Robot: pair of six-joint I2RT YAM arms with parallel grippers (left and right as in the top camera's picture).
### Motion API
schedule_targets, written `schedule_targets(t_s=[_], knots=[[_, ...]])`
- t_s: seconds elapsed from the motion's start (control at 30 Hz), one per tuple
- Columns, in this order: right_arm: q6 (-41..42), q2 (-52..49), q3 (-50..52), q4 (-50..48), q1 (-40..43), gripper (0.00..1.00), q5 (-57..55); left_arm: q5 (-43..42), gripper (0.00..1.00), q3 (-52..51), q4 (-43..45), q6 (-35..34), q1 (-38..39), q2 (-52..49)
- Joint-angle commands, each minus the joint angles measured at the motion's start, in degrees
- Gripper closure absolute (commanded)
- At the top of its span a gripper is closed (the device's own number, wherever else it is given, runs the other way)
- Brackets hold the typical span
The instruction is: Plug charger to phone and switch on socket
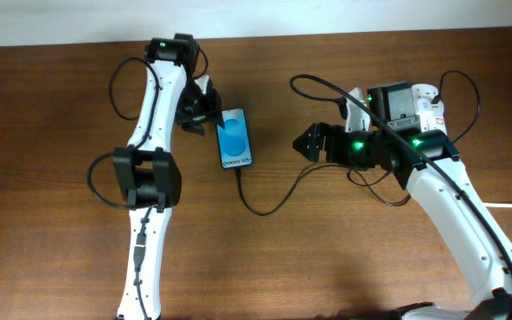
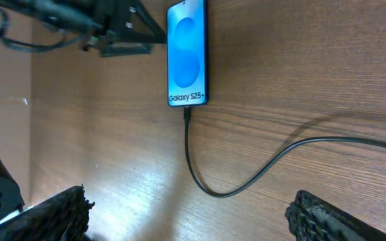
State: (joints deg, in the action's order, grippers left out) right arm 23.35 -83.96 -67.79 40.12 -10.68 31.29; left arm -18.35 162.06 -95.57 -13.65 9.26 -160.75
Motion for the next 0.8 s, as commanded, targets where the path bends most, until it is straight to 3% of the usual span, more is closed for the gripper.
schedule_targets(t_s=[0.0, 0.17, 0.2, 0.27, 0.3, 0.37, 0.57, 0.77], knots=[[-0.6, 0.0, -0.9, 0.1, 0.2, 0.02, -1.9, 6.4, 0.44, 9.2, -1.2, -4.7, -0.2, 1.0], [-0.7, 0.0, -0.9, 0.2, 0.2, 0.01, -2.0, 11.8, 0.42, 12.6, -1.2, -2.8, -1.7, 14.6], [-0.7, 0.0, -0.9, 0.3, 0.2, 0.01, -2.0, 11.8, 0.36, 12.6, -1.2, -2.8, -2.2, 17.0], [-0.6, 0.0, -0.9, 0.2, 0.2, 0.02, -2.1, 11.8, 0.0, 12.6, -1.2, -2.8, -3.2, 21.5], [-0.7, 0.0, -0.9, 0.2, 0.2, 0.01, -2.0, 11.7, 0.0, 12.6, -1.2, -1.6, -3.7, 23.6], [-0.6, 0.0, -0.9, 0.6, 0.2, 0.01, -2.0, 11.8, 0.01, 12.6, -1.2, 9.8, -3.7, 27.2], [-0.7, 0.0, -0.9, 1.5, 0.2, 0.02, -2.1, 11.8, 0.01, 12.6, -1.2, 10.3, -3.8, 37.7], [-0.6, 0.0, -0.9, 2.5, 0.2, 0.02, -5.0, 11.8, 0.01, 12.3, -1.1, 10.3, -3.8, 38.0]])
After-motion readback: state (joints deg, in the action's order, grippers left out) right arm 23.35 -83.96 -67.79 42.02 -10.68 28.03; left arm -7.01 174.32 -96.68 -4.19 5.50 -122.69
